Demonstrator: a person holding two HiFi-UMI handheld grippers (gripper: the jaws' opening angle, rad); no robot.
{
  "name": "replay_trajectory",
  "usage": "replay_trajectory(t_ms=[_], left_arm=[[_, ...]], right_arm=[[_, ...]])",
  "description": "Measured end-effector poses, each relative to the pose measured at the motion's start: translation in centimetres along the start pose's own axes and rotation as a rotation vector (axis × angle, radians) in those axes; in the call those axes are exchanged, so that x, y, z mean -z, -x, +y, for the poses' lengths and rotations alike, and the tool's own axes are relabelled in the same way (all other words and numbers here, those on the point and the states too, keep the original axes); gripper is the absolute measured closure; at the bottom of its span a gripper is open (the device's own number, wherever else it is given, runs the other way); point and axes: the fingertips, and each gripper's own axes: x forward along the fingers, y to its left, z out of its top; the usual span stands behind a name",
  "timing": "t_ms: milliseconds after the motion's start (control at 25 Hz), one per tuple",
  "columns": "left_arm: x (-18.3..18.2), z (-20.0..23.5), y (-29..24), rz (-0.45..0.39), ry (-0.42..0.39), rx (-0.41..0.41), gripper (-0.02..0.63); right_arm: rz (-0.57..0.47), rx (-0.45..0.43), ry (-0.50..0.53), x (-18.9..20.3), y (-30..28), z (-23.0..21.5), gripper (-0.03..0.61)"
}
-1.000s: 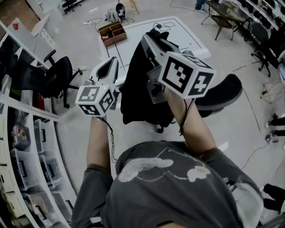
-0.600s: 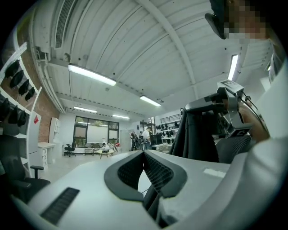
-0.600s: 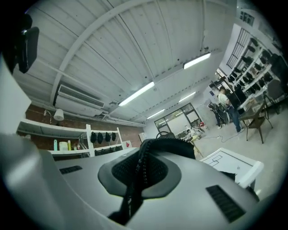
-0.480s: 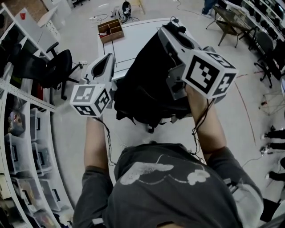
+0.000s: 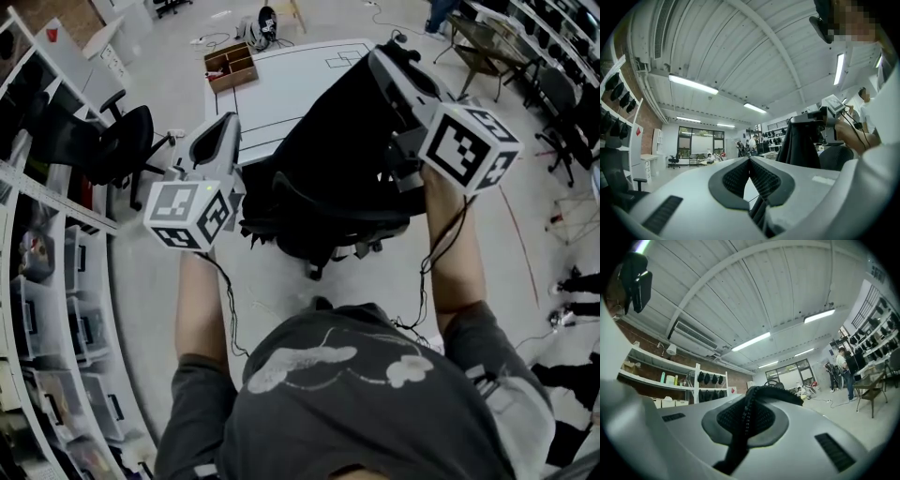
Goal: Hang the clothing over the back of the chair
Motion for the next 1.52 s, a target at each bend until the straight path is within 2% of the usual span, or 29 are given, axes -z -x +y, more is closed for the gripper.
replay_trajectory(t_ms=[320, 480, 720, 1120, 1520], left_arm=[[0.2, -2.1, 5.2, 0.016, 0.027, 0.041, 0.612], [-0.8, -4.0, 8.4, 0.008, 0.02, 0.069, 0.612], [-1.0, -7.0, 13.9, 0.003, 0.025, 0.115, 0.612], [0.9, -12.3, 23.3, 0.045, 0.059, 0.162, 0.612], [2.3, -15.0, 31.1, 0.068, 0.1, 0.192, 0.612]], right_arm=[[-0.028, 0.071, 0.04, -0.9, 3.3, 3.6, 0.58], [-0.093, 0.079, 0.08, -3.1, 6.4, 6.8, 0.58], [-0.191, 0.16, 0.129, -5.4, 13.4, 10.9, 0.58], [-0.12, 0.243, 0.14, 0.6, 20.3, 18.3, 0.58], [-0.059, 0.258, 0.17, 5.3, 25.0, 25.4, 0.58]])
